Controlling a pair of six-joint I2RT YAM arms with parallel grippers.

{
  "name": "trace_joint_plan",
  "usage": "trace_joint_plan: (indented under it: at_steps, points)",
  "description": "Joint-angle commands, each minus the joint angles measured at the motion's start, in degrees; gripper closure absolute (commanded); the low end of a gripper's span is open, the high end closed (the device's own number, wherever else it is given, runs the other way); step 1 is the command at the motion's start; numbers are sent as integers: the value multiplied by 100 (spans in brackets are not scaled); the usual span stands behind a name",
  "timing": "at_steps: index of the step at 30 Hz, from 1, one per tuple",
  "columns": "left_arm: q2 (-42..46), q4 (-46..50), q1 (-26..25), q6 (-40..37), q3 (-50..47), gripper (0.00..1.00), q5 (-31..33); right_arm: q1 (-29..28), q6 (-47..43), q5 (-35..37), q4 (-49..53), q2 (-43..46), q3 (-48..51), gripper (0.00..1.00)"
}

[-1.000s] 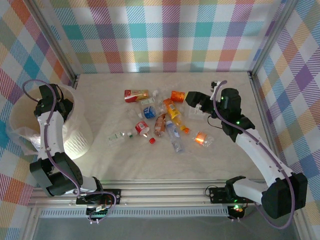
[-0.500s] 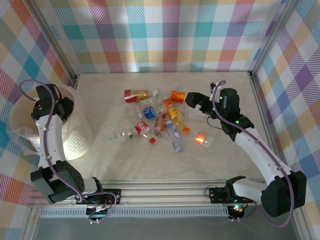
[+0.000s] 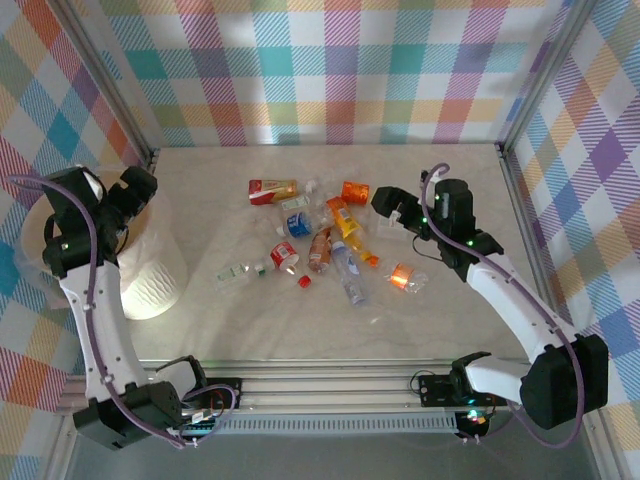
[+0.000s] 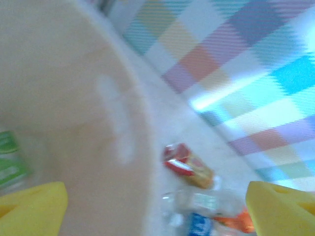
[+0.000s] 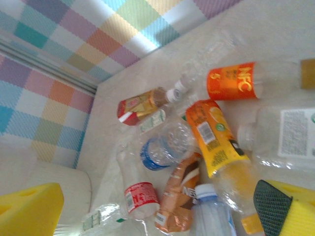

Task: Put the plastic bottles in the bin

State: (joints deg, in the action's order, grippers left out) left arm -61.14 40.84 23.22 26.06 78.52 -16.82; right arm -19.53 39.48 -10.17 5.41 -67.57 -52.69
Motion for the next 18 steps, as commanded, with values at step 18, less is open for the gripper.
trace_joint_plan:
  at_steps: [18]
  points:
    - [-468,-2777,-4871,777,-1123,0,951,-16,2567,1753,1573,270,966,0]
